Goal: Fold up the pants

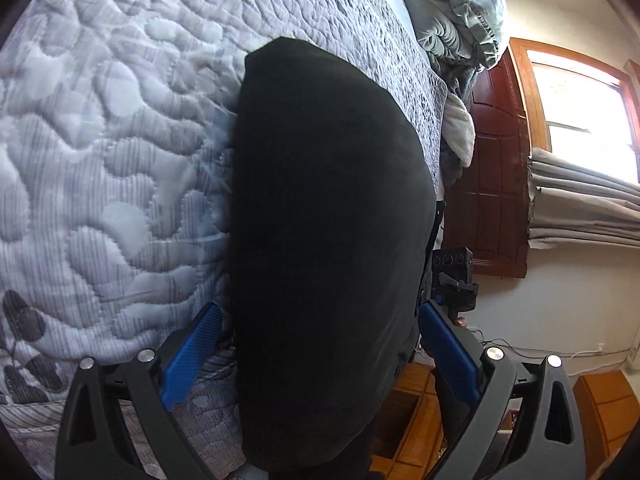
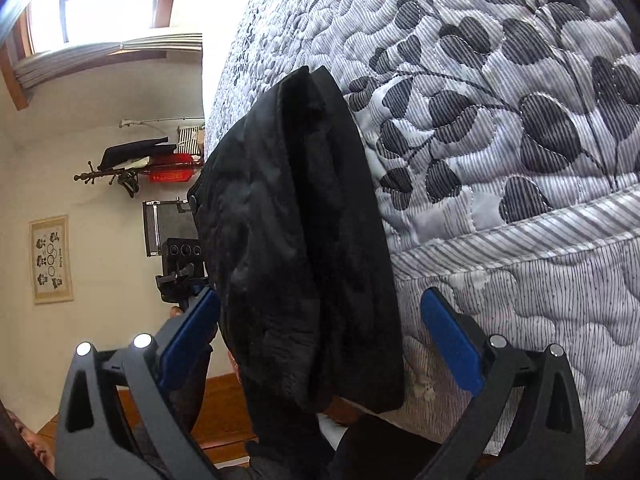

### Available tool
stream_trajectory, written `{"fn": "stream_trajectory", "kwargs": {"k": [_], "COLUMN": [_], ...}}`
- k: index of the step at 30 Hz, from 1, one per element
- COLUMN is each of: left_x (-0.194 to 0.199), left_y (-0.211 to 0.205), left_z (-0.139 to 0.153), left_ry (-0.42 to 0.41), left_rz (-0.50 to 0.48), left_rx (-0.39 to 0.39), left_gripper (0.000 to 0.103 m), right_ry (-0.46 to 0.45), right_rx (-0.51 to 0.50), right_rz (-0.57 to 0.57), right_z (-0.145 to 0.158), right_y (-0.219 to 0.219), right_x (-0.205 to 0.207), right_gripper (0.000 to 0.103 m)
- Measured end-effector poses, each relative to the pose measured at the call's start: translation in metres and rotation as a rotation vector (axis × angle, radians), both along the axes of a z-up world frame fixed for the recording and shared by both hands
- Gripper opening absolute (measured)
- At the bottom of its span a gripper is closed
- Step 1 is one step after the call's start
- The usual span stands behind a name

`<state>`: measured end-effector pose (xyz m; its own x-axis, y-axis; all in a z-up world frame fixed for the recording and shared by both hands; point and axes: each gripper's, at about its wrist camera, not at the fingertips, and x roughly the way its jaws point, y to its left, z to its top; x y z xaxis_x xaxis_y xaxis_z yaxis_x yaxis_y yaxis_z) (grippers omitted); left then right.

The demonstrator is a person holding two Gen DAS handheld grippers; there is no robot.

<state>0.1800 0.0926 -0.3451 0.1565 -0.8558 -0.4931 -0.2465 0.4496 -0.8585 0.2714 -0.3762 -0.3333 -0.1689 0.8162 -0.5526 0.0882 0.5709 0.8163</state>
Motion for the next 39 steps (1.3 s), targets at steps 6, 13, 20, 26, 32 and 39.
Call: {"fn": "stream_trajectory", "kwargs": {"k": [6, 13, 20, 26, 32, 39], "left_x": [0.005, 0.005, 0.005, -0.003, -0.008, -0.005], "left_y": [-0.01, -0.012, -0.024, -0.022, -0.024, -0.013], "left_z": [-0.008, -0.013, -0.012, -0.011, -0.002, 0.016], "left_ry": [0.019, 0.02, 0.0, -0.007, -0.041, -0.07], "left_rz": [-0.029, -0.018, -0.032, 0.004, 0.042, 0.042], "left_rx": [-0.023, -0.041, -0.038, 0.012, 0.02, 0.057], "left_gripper": [0.099, 0.099, 0.099, 0.065, 0.039, 0.034], "right_ry": [0.011, 0.01, 0.001, -0.052, -0.094, -0.129], "right_rx": [0.015, 0.045, 0.065, 0.023, 0.049, 0.061], "right_rz": [0.009, 0.03, 0.064, 0.096, 0.087, 0.111], "right_z": [-0.001, -0.004, -0.005, 0.004, 0.02, 0.047], "right_y": [-0.003, 0.005, 0.023, 0.034, 0.039, 0.062], "right_x": [-0.004, -0.006, -0.006, -0.01, -0.017, -0.007], "right_gripper": [0.1, 0.101, 0.101, 0.075, 0.05, 0.045]}}
